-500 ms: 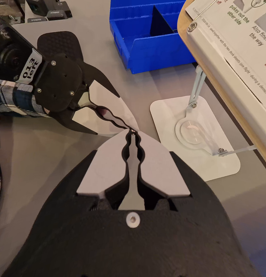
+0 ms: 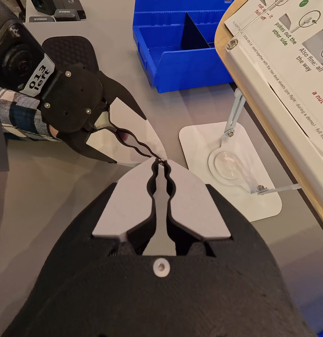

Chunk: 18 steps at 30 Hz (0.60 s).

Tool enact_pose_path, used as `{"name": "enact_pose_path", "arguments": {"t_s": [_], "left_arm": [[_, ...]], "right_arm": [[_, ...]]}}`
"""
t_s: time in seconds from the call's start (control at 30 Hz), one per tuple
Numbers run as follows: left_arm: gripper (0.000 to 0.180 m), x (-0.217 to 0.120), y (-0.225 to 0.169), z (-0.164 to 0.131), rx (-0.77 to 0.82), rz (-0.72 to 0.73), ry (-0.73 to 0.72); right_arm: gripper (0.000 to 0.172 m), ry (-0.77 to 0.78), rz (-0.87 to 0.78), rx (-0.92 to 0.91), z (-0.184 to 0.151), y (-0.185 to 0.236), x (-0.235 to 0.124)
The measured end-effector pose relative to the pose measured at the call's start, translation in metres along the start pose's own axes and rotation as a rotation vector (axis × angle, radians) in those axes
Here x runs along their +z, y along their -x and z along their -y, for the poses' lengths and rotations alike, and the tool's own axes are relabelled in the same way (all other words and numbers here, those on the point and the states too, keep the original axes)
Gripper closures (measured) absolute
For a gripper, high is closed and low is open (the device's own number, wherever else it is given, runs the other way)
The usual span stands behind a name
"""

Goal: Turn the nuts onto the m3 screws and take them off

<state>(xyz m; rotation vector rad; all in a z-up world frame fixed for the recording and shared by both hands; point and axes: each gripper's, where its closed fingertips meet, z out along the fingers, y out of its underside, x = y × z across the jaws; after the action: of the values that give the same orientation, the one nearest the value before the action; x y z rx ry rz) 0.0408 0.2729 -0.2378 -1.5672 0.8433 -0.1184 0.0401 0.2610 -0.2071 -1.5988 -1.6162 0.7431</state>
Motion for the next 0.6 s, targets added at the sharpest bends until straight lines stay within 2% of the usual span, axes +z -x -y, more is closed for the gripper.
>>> {"name": "enact_pose_path", "arguments": {"t_s": [0.33, 0.6], "left_arm": [[0.179, -0.001, 0.001, 0.002, -0.014, -0.005, -0.013], [0.179, -0.004, -0.004, 0.01, -0.077, -0.076, -0.08]], "right_arm": [[0.16, -0.028, -0.005, -0.005, 0.004, -0.001, -0.006], [0.148, -0.098, 0.118, -0.08, 0.009, 0.009, -0.006]]}}
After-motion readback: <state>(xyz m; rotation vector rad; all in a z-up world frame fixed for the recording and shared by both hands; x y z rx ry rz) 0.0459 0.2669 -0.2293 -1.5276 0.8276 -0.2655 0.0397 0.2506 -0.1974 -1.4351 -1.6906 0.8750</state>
